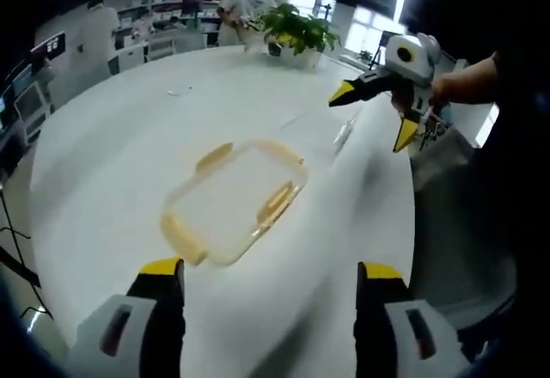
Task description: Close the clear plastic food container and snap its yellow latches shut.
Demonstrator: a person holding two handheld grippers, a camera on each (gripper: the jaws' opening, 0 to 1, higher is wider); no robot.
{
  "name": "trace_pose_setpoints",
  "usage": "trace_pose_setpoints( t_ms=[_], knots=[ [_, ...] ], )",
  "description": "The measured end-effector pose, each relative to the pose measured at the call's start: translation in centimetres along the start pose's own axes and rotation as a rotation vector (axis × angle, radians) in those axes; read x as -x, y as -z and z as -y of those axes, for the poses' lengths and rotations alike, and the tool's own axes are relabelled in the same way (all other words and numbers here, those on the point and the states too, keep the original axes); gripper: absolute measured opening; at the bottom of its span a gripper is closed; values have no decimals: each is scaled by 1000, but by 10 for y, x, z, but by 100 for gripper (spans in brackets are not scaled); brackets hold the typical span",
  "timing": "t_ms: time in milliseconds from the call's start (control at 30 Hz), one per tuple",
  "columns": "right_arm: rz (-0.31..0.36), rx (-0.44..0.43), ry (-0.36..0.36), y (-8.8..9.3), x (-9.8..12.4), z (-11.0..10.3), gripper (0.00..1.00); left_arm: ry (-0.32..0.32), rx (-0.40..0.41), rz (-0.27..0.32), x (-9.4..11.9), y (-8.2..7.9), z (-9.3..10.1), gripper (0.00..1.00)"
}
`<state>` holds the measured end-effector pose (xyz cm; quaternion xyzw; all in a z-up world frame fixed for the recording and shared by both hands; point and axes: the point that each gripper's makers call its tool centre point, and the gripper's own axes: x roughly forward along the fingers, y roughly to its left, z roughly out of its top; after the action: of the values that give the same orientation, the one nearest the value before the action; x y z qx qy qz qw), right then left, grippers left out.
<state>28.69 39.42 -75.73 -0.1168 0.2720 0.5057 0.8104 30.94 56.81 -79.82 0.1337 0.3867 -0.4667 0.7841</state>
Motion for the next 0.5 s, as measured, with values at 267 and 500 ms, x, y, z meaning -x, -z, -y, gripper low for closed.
trace_pose_setpoints(
  t_ms=[267,500],
  knots=[
    [-26,4,-20,1,-9,2,67,6,-33,-22,-3,-3,-5,79],
    [-35,10,-31,-1,-18,5,67,7,-58,-34,-7,-8,-10,79]
  ],
)
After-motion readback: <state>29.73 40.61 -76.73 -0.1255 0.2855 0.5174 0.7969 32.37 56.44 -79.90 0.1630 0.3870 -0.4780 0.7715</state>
